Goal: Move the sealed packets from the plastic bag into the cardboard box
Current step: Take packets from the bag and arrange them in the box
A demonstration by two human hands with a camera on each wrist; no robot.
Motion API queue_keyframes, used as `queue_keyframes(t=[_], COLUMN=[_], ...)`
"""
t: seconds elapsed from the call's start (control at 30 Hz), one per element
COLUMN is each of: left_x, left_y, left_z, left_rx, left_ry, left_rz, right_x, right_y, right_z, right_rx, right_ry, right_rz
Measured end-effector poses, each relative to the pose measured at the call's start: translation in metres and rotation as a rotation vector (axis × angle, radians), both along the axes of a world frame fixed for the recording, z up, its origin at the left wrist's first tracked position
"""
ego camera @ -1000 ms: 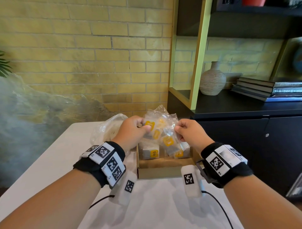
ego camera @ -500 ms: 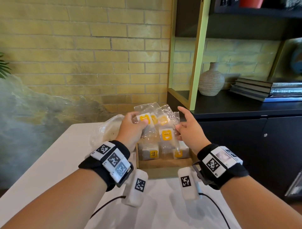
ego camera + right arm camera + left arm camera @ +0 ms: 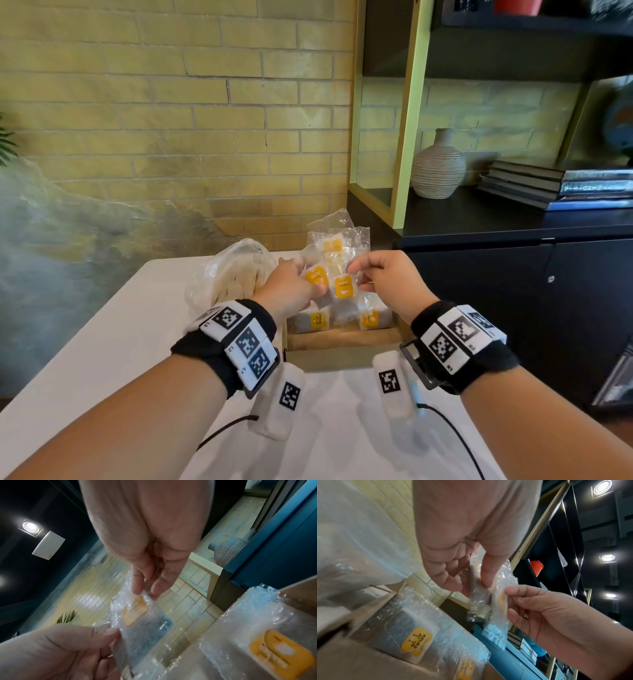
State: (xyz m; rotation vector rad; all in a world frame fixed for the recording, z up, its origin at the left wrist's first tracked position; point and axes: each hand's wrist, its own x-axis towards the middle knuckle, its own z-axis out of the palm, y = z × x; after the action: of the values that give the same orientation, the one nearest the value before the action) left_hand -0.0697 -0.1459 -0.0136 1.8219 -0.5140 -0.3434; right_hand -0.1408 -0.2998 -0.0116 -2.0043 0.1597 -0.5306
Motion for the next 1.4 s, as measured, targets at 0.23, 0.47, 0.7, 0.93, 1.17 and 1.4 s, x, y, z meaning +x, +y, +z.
queue_keyframes(t=[0.23,0.47,0.7,0.93,1.17,1.4], left_x=[0.003,0.003,-0.007,-0.011,-0.015,-0.005], left_y=[0.004,0.003,0.002,-0.001,-0.003,0.003], left_z=[-0.01,-0.02,-0.023,-0.028,-0.028,-0.022], left_rx=[0.044,0.053,0.141,0.181,0.108,0.011], left_ry=[0.057,0.081,0.039,0.027,0.029,-0.019], left_rz=[0.041,0.02,-0.092,-0.095,-0.085,0.018], right_x=[-0.011,-0.019,-0.019,-0.028,-0.02,-0.025], right_y=[-0.009,-0.014,-0.013,-0.009,-0.004,-0.011], right_z=[-0.004,-0.011,-0.023,-0.024,-0.026,-0.02], right_rx=[0.105,0.081,0.159,0.102,-0.014,-0.059], right_ry=[-0.015,-0.005,0.269,0.419,0.36,0.319], right_rz=[-0.08,-0.142,0.05,0.169,0.046,-0.029])
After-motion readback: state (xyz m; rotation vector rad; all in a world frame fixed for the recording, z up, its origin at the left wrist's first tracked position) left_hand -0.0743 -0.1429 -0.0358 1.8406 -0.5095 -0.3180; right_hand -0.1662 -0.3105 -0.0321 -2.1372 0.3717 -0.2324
